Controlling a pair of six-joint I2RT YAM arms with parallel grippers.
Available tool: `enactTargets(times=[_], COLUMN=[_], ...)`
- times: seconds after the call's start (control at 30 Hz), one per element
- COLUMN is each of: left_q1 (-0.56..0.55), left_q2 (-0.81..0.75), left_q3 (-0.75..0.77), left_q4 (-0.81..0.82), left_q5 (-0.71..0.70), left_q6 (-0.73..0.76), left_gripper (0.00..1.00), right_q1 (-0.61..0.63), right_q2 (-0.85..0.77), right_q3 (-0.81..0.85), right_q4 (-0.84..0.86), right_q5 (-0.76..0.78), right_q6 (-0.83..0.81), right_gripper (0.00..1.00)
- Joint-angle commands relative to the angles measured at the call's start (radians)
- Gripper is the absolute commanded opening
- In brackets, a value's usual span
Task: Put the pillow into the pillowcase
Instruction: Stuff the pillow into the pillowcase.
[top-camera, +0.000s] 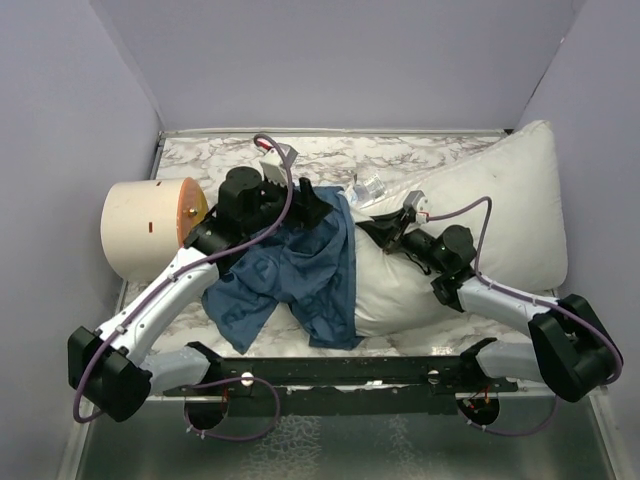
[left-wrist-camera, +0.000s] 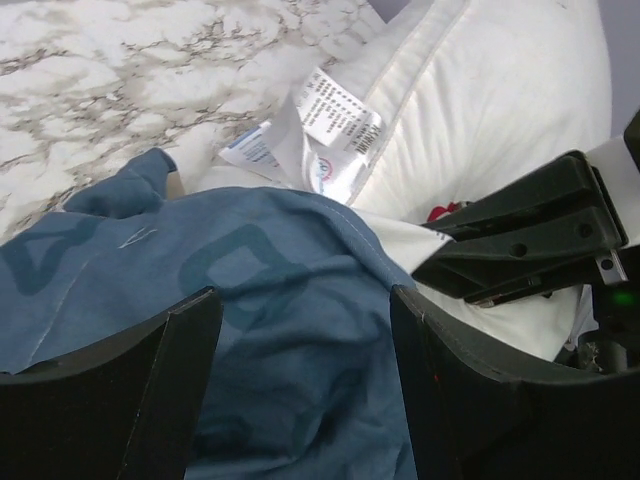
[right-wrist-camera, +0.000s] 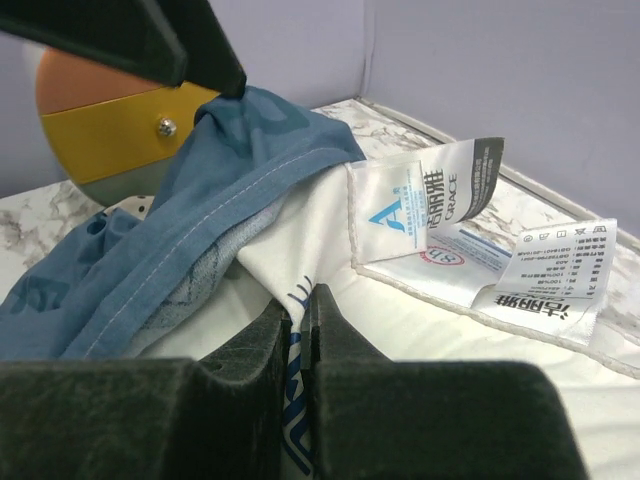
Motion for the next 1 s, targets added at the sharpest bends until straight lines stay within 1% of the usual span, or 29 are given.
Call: enactTargets(times=[0.0,0.13,0.23,0.33,0.4,0.47,0.5,0.57,0.63,0.7,0.77,0.83,0.87,0.97], left_q1=[0.035,0.04,0.039,0.042,0.044,0.045,0.045,0.045,0.045,0.042,0.037,0.037,0.036,0.038], left_q2=[-0.01,0.058,0.124,0.206,0.258,0.312,0.338,0.386,0.426,0.449,0.451,0.445,0.443,0.444], left_q3=[0.107,0.22,0.273,0.303,0.316,0.333,0.365,0.387,0.391,0.367,0.319,0.275,0.264,0.262], left_q4=[-0.2,-0.306,-0.324,-0.31,-0.295,-0.295,-0.297,-0.285,-0.255,-0.202,-0.144,-0.103,-0.097,-0.099], left_q5=[-0.082,-0.157,-0.138,-0.041,0.057,0.15,0.185,0.269,0.335,0.434,0.498,0.539,0.549,0.573], left_q6=[0.014,0.047,0.076,0.152,0.201,0.231,0.234,0.219,0.167,0.116,0.079,0.055,0.052,0.05], left_gripper=[0.71,0.74,0.77,0.79,0.81,0.84,0.84,0.86,0.88,0.9,0.9,0.88,0.86,0.69], right_q1=[0.012,0.014,0.015,0.015,0.014,0.015,0.015,0.015,0.015,0.015,0.015,0.015,0.015,0.014], right_q2=[-0.04,-0.075,-0.098,-0.112,-0.119,-0.124,-0.127,-0.137,-0.15,-0.171,-0.193,-0.211,-0.213,-0.206], right_q3=[-0.095,-0.153,-0.185,-0.19,-0.184,-0.176,-0.174,-0.175,-0.177,-0.177,-0.171,-0.15,-0.133,-0.069], right_q4=[-0.125,-0.115,-0.118,-0.139,-0.156,-0.176,-0.18,-0.193,-0.21,-0.233,-0.261,-0.302,-0.33,-0.399], right_q5=[-0.011,-0.008,0.005,0.011,0.013,0.01,0.006,0.003,0.005,0.01,0.025,0.046,0.06,0.117], right_q6=[0.007,0.038,0.044,0.034,0.026,0.017,0.012,0.005,0.003,0.002,0.002,-0.001,-0.005,-0.012], right_gripper=[0.01,0.01,0.01,0.01,0.01,0.01,0.01,0.01,0.01,0.01,0.01,0.02,0.02,0.02])
